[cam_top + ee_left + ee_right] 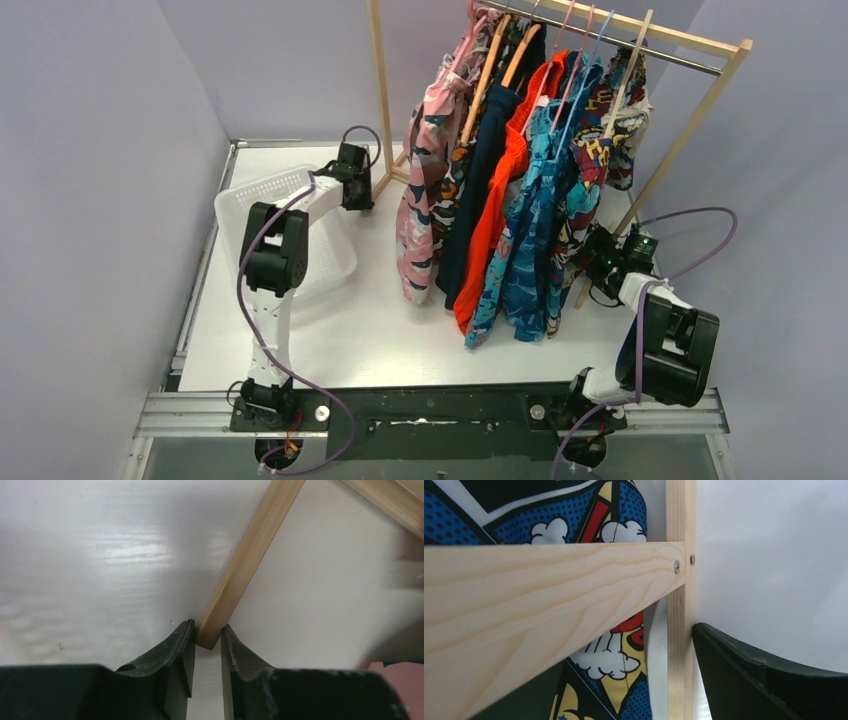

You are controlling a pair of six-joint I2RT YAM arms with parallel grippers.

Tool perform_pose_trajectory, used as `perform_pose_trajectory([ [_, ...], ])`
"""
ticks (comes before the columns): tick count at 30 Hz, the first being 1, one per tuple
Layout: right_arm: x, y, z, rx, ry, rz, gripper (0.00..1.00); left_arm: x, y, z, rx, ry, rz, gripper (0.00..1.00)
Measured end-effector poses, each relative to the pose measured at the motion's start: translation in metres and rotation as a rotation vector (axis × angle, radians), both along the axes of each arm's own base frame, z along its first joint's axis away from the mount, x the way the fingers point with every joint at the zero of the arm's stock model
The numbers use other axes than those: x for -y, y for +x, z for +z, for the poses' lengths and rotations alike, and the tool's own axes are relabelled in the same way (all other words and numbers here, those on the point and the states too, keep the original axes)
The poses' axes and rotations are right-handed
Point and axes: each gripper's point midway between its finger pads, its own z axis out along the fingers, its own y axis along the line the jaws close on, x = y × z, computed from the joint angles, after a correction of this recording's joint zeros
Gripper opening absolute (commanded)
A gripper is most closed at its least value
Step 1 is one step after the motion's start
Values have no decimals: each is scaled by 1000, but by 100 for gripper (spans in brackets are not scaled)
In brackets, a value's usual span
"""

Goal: Remove the shorts from the hanger
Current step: Adjust the hanger at the center of the board.

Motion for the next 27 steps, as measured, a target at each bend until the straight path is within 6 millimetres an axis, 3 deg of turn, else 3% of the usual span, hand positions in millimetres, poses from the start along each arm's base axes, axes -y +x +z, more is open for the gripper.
perform_pose_trajectory([
  [8,5,33,1,-6,1,33,98,-11,-24,0,-6,-18,59,0],
  [18,13,96,4,-14,-38,82,98,-18,-41,0,-22,-32,103,0],
  [21,14,97,5,-26,-49,72,98,-18,-44,0,-26,-36,110,1],
  [24,17,89,15,-28,-62,49,98,-18,-46,0,-32,-38,110,25],
  [27,21,77,32,-11,-90,21,98,-18,-47,0,-36,-42,112,29],
])
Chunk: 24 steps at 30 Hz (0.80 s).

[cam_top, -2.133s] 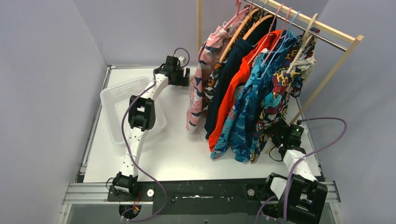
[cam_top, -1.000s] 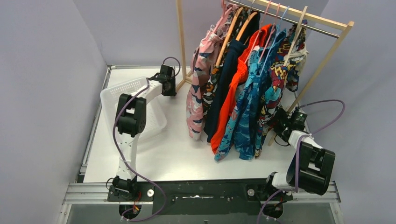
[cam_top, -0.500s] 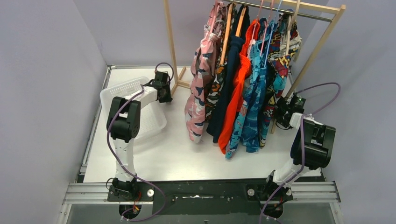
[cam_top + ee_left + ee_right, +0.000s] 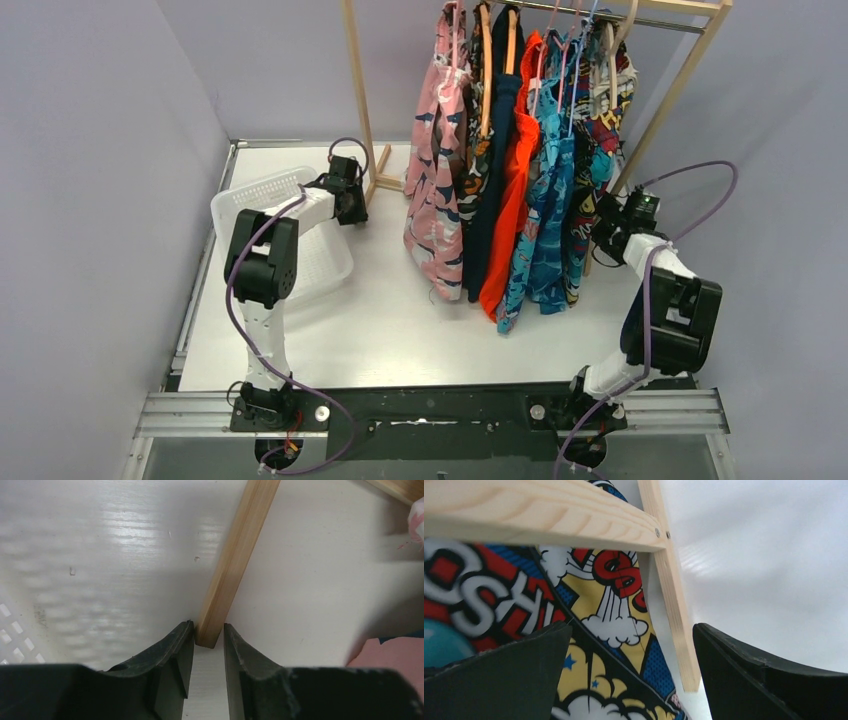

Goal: Remove the shorts from the hanger
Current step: Adjust the hanger at the center of the board.

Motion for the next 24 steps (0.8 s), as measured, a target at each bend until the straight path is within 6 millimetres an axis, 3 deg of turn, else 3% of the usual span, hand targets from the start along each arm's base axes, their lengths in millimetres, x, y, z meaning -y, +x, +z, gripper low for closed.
perform_pose_trajectory([
  [3,4,-11,20,30,-28,-30,98,2,-3,1,-10,-11,-3,41],
  [6,0,-25,23,35,-22,-50,98,6,-6,2,-21,-29,-16,51],
  [9,-13,-50,9,7,25,-61,98,10,-9,4,-27,-41,-29,56],
  [15,-57,-103,-29,-63,212,-52,98,15,-10,6,-29,-53,-54,62],
  [20,-66,-94,-30,-17,286,-42,99,18,-16,10,-32,-75,-69,68],
  [24,-47,-73,-28,24,274,-73,98,23,-21,25,-13,-97,-84,71],
])
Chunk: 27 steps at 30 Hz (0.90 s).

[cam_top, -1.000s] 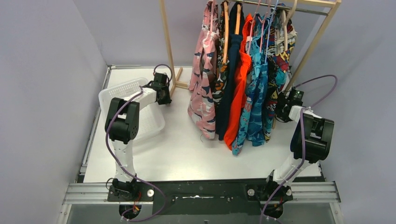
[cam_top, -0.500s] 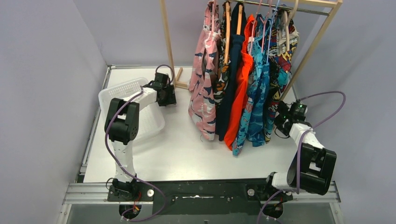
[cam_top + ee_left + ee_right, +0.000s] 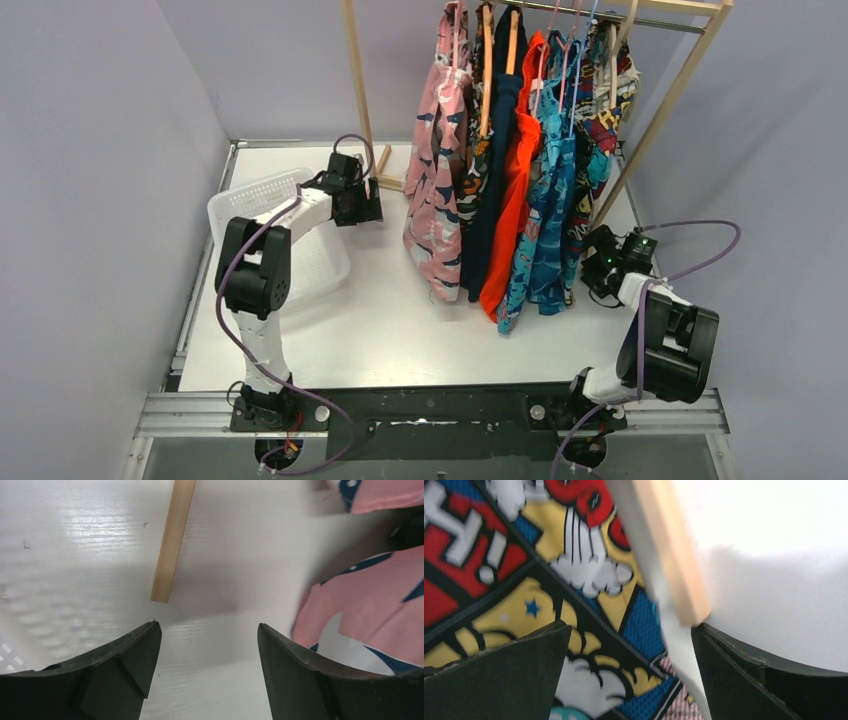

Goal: Remove the shorts from the hanger
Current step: Adjust the hanger at the center of the board, then move the basket to the center of the board.

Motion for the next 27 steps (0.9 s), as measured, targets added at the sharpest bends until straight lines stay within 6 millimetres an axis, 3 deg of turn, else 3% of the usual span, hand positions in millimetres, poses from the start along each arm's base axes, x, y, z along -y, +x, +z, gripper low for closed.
perform_pose_trajectory([
  [4,28,18,1,1,-19,-53,97,4,1,25,48,-14,-3,72],
  [10,34,35,0,10,-26,6,94,7,-3,54,97,-49,3,73],
  [15,43,54,1,28,-40,22,92,7,-6,65,116,-62,9,74],
  [23,64,95,1,34,-111,67,91,-18,-38,101,176,-18,61,81],
  [27,70,119,0,16,-182,76,96,-35,-54,122,236,10,108,86],
])
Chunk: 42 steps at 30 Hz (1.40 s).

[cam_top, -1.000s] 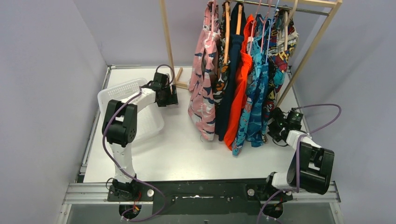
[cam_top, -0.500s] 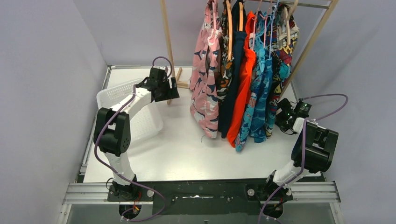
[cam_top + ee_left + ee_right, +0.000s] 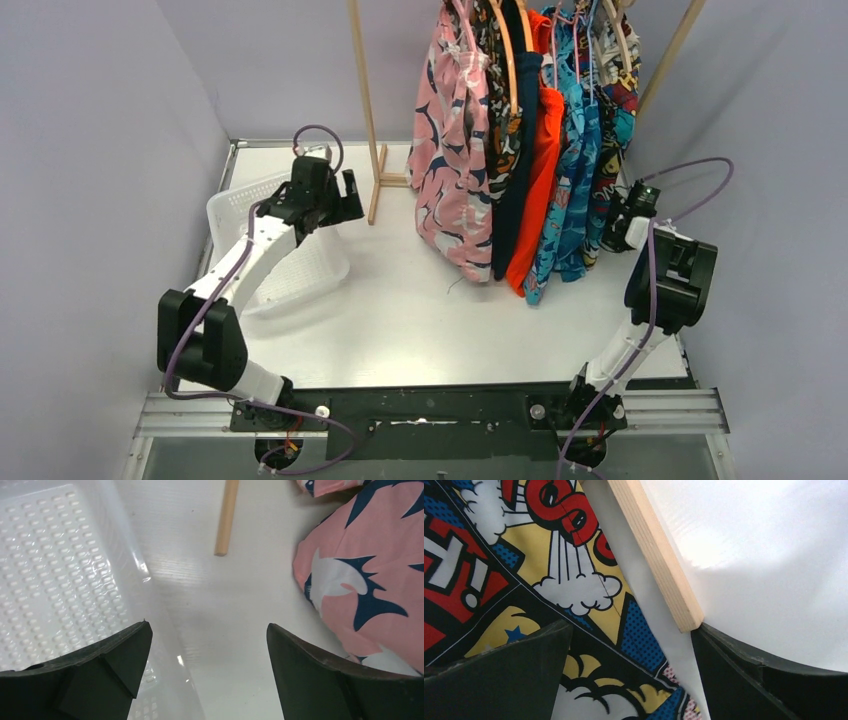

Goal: Remove the shorts from the hanger
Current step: Move the basket to the center of the board.

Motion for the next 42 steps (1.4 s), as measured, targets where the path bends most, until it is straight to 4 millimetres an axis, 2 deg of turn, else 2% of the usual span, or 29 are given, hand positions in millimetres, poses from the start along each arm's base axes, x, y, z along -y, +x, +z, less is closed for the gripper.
perform_pose_trajectory([
  [3,-1,7,-2,-56,-98,-27,99,-12,-13,-5,-10,13,25,86],
  [6,-6,4,-4,-92,-166,-46,100,-21,-16,-22,-56,30,43,84],
  [8,-8,-8,-3,-105,-185,-64,98,-25,-15,-37,-93,51,52,83],
  [11,-3,-41,2,-129,-199,-107,98,-33,-18,-64,-166,107,73,79],
  [13,2,-57,13,-123,-199,-134,98,-43,-22,-81,-218,162,99,74],
  [15,7,-62,28,-98,-202,-153,98,-55,-28,-96,-270,222,123,67],
  [18,16,-70,53,-56,-216,-194,98,-64,-35,-108,-320,278,114,46],
  [19,17,-74,61,-41,-220,-208,98,-64,-37,-109,-328,290,103,42],
  [21,16,-83,74,-14,-222,-231,98,-60,-39,-111,-337,322,41,39],
  [27,7,-113,121,97,-227,-279,98,-31,-48,-115,-352,473,-200,37],
  [28,6,-116,129,117,-228,-282,98,-31,-49,-116,-354,493,-219,37],
  [30,2,-123,145,160,-232,-280,98,-24,-54,-117,-357,526,-270,40],
  [32,-3,-130,157,191,-234,-275,98,-27,-54,-116,-359,552,-282,51],
  [36,-11,-144,167,200,-239,-250,98,-46,-49,-111,-358,583,-240,57],
  [42,-23,-166,186,214,-248,-203,98,-71,-42,-99,-339,596,-147,77],
])
